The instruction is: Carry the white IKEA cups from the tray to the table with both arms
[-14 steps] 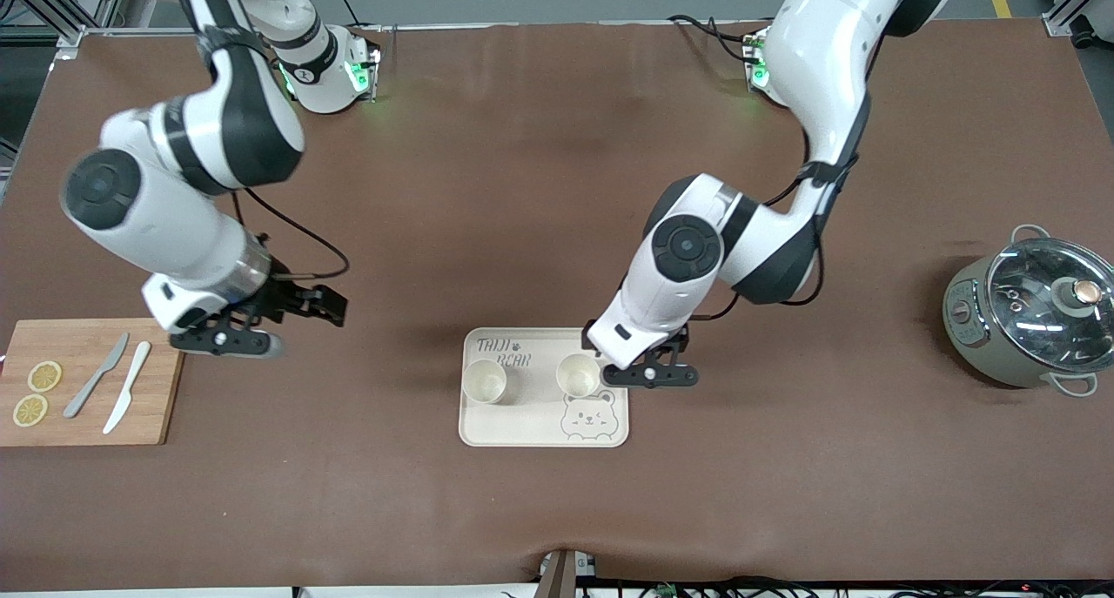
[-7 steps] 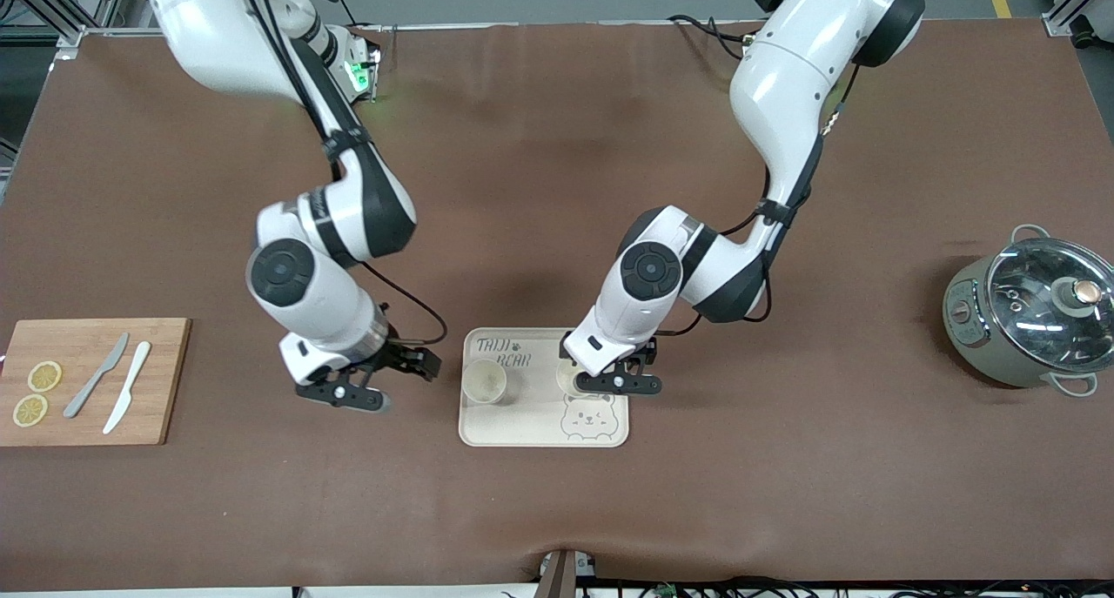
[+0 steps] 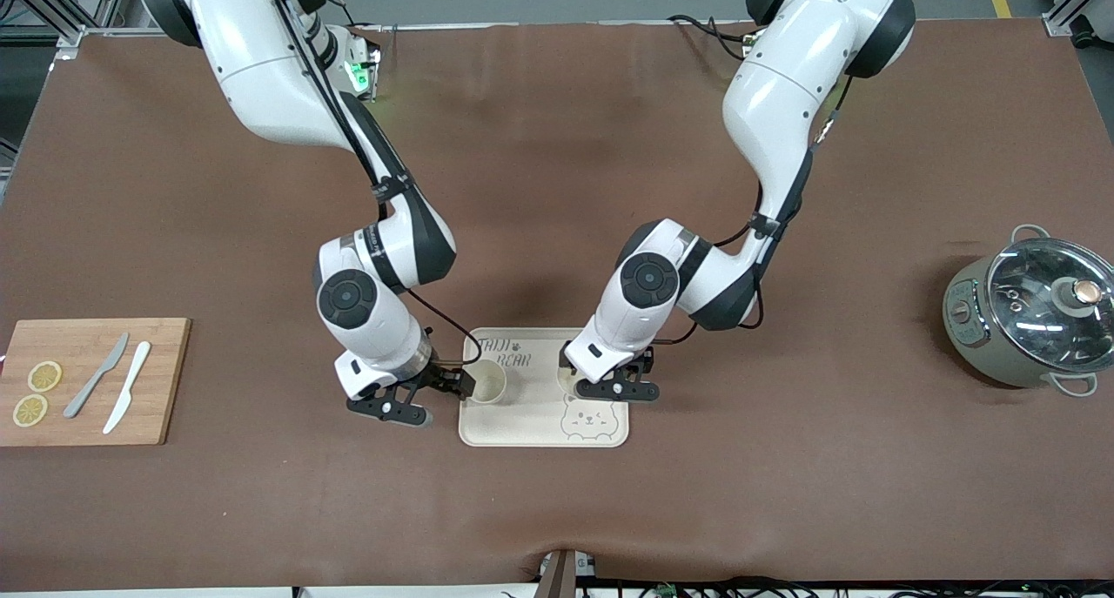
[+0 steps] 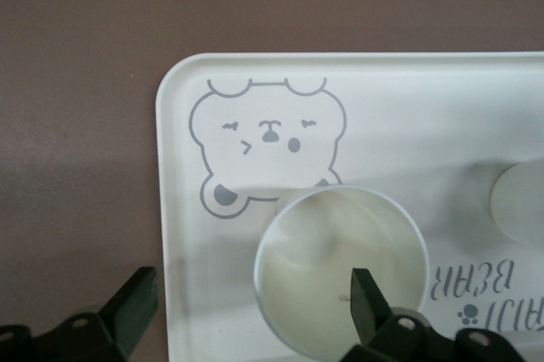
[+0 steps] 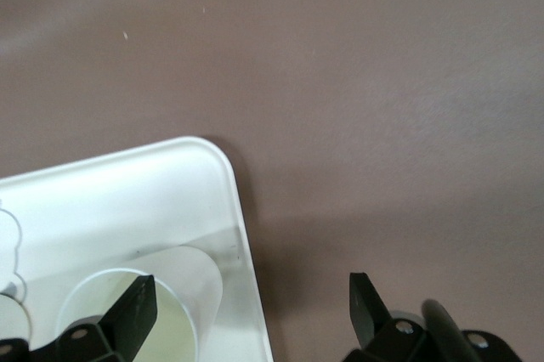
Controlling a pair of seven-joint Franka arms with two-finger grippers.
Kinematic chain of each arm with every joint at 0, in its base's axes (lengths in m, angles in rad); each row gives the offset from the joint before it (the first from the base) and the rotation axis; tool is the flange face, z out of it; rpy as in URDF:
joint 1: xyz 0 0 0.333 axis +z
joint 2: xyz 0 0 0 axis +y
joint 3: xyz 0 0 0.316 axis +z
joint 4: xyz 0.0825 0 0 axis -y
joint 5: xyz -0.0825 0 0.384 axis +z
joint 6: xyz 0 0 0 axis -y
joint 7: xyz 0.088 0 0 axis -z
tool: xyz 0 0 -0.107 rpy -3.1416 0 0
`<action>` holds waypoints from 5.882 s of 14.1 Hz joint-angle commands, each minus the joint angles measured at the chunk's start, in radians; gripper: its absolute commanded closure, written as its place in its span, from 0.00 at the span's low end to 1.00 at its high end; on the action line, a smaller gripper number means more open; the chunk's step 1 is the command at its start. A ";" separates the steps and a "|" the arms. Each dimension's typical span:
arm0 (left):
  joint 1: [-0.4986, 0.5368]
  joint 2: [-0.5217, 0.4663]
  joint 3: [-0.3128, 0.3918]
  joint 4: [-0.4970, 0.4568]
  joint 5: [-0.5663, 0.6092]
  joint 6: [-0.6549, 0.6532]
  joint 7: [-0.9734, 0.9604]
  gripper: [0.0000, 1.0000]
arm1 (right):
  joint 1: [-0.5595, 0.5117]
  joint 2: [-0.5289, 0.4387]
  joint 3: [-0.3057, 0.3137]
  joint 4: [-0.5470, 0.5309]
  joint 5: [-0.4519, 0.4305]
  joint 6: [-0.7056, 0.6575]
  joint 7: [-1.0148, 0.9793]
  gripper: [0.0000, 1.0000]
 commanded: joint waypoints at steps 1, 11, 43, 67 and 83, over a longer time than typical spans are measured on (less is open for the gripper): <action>-0.012 0.027 0.020 0.029 0.023 0.025 -0.004 0.00 | 0.025 0.031 -0.008 0.038 0.003 -0.004 0.025 0.00; -0.029 0.042 0.019 0.021 0.009 0.039 -0.171 1.00 | 0.057 0.041 -0.010 0.038 -0.008 -0.004 0.020 0.91; 0.418 -0.774 -0.007 -1.341 0.002 0.547 0.488 1.00 | -0.498 0.027 -0.007 0.124 0.057 -0.165 -0.965 1.00; 0.468 -0.661 -0.013 -0.373 -0.084 -0.472 0.516 0.00 | -0.506 -0.120 -0.014 0.115 0.091 -0.294 -0.980 0.00; 0.496 -0.918 -0.003 -0.365 -0.032 -0.690 0.648 0.00 | -0.499 -0.603 -0.025 0.000 -0.018 -0.734 -0.612 0.00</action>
